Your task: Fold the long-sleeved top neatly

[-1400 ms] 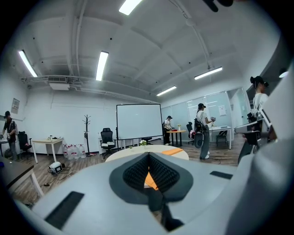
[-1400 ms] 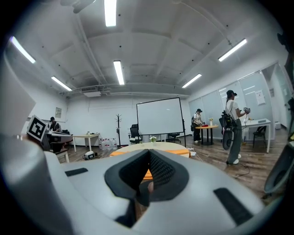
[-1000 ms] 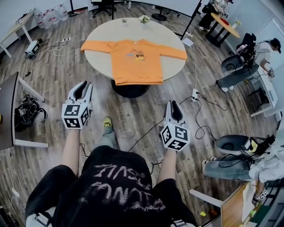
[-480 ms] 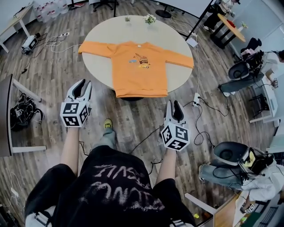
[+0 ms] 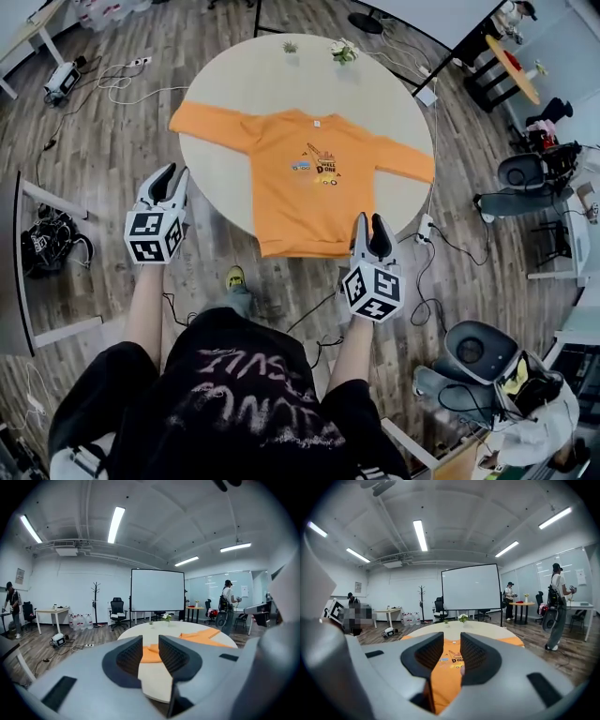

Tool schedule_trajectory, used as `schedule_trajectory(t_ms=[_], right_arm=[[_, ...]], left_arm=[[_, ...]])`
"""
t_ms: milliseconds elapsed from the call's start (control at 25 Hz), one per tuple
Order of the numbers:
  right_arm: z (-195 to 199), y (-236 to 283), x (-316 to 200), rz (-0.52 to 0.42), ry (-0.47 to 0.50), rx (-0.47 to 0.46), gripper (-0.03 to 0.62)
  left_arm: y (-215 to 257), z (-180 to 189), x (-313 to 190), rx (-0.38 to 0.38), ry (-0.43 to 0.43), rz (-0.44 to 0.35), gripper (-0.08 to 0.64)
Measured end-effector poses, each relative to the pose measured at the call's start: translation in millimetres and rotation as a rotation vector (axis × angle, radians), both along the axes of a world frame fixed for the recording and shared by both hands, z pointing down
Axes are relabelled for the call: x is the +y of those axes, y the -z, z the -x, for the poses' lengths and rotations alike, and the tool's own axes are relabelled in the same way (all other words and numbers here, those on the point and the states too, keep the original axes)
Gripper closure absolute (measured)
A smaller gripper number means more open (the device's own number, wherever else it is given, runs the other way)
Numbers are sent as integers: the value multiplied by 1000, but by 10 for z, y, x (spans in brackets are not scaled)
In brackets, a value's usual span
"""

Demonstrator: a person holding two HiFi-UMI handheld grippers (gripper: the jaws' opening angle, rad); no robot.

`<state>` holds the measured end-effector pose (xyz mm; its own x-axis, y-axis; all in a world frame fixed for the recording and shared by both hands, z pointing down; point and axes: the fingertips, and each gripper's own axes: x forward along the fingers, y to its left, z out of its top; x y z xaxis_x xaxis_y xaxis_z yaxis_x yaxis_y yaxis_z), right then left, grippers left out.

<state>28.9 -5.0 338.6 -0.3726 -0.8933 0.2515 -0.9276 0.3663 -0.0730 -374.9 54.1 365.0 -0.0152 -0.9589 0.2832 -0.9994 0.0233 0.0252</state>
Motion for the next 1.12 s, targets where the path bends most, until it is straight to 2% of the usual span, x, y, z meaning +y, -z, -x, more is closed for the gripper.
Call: schedule_trajectory(t_ms=[240,560,640,840,1000,1040,1120], right_arm=[[478,-189,-565,61,17,42,472],[894,-459,-995,131,43,113,468],[983,-516,-1044,143,50,123,468],[1159,-669,-1204,170,87,142,469],[1311,-828,-1348,185,118,165,469],[1342,-868,-1378,190,121,166,469],[1399,-953,-1424,201,126,168,469]], left_arm=[[-391,614,-466,34,46,66,456],[-1013,1252,-749,49,111,167,456],[-1141,1393,-783,27,118,191,456],[-1424,1623,-879,-85,121,240,456],[-1627,1824,-1004,-113,128,251,456],[-1694,1875,-1043,-93,133,249,456],[-1834,1986,-1096,29,167,224,456]])
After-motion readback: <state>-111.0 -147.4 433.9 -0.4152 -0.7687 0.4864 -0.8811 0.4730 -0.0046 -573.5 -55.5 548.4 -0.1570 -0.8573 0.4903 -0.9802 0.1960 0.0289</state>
